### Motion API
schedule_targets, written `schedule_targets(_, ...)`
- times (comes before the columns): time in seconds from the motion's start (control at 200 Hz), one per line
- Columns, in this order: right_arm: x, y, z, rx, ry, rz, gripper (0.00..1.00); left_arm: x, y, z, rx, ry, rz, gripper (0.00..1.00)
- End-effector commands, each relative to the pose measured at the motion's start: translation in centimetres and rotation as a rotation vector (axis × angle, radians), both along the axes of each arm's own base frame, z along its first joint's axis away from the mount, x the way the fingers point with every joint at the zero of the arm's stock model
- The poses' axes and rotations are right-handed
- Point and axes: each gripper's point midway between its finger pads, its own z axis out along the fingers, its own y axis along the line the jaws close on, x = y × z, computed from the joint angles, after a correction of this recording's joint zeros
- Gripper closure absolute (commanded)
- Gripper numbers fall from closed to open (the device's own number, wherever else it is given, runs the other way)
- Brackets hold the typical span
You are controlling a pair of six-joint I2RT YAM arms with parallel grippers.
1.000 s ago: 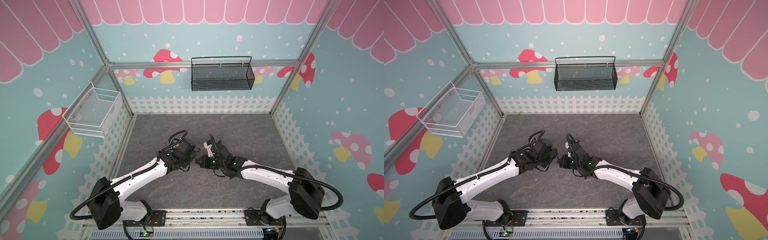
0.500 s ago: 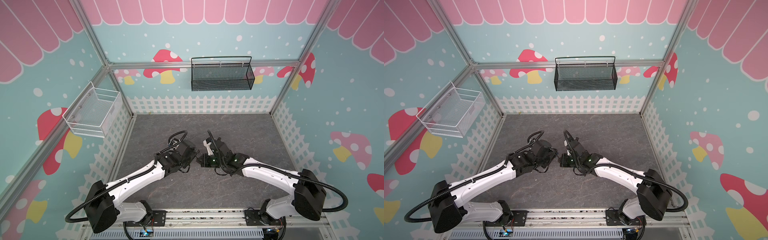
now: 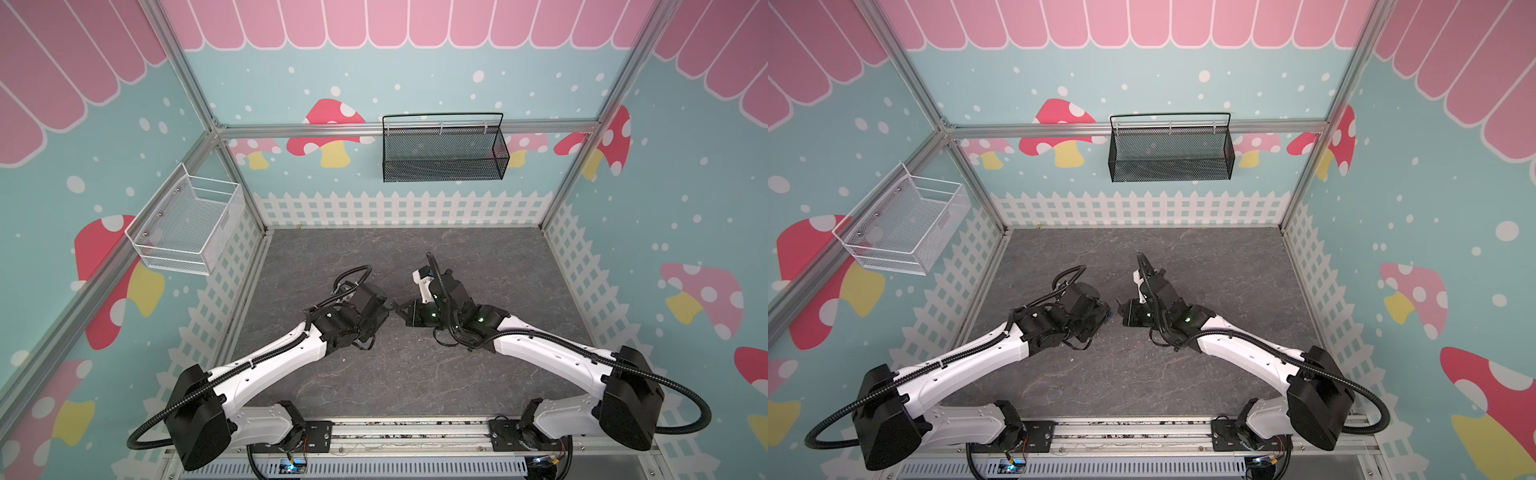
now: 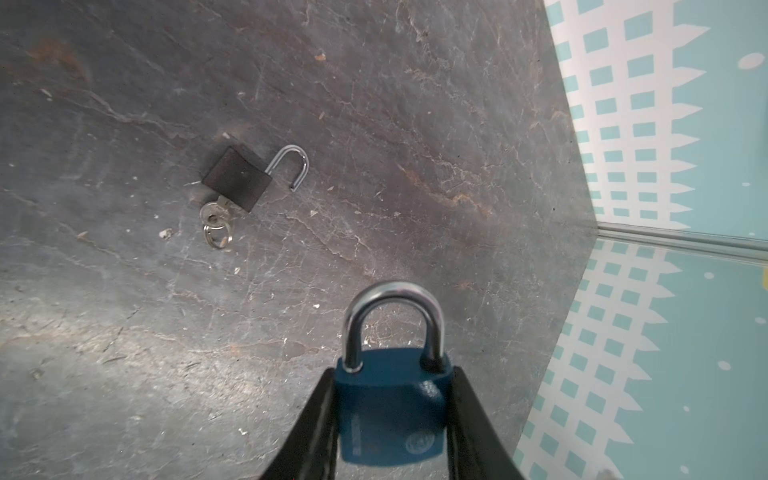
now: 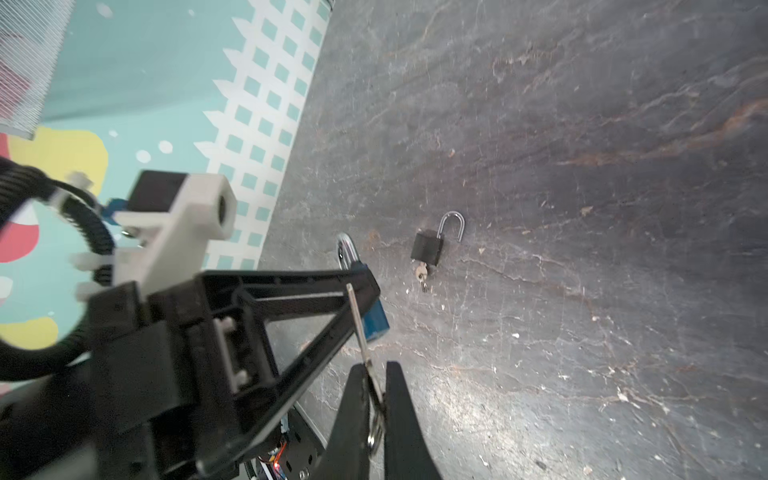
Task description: Unlock with the key
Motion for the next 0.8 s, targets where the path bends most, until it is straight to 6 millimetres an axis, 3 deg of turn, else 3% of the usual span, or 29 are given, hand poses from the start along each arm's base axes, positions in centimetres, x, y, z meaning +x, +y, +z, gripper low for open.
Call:
schedule_targets(0.0, 0.4, 0.4, 1.3, 0.029, -0.022, -0.001, 1.0, -0.6, 1.1, -0.3, 0.013, 0.015, 0.029, 1.0)
schedule_targets(0.17, -1.0, 0.5, -0.7, 0.004, 0.036, 0.057, 1.0, 0.6, 1.9, 1.5, -0.04, -0.025, 0.087, 1.0)
schedule_targets(0.36, -2.6, 2.5, -2.0, -0.013, 0.103, 0.167, 1.0, 1.9, 2.0, 3.2, -0.119, -0.049, 0.132, 1.0)
schedule_targets(0.595, -2.4, 4.3, -2.2, -0.021, 0.105, 0.21, 1.0, 2.2, 2.3, 3.9, -0.15, -0.058, 0.157, 1.0)
schedule_targets(0.79, -1.3, 4.2, -2.8, -0.066, 0.09, 0.171, 1.0, 2.0, 2.7, 4.3, -0.163, -0.07, 0.162, 1.0)
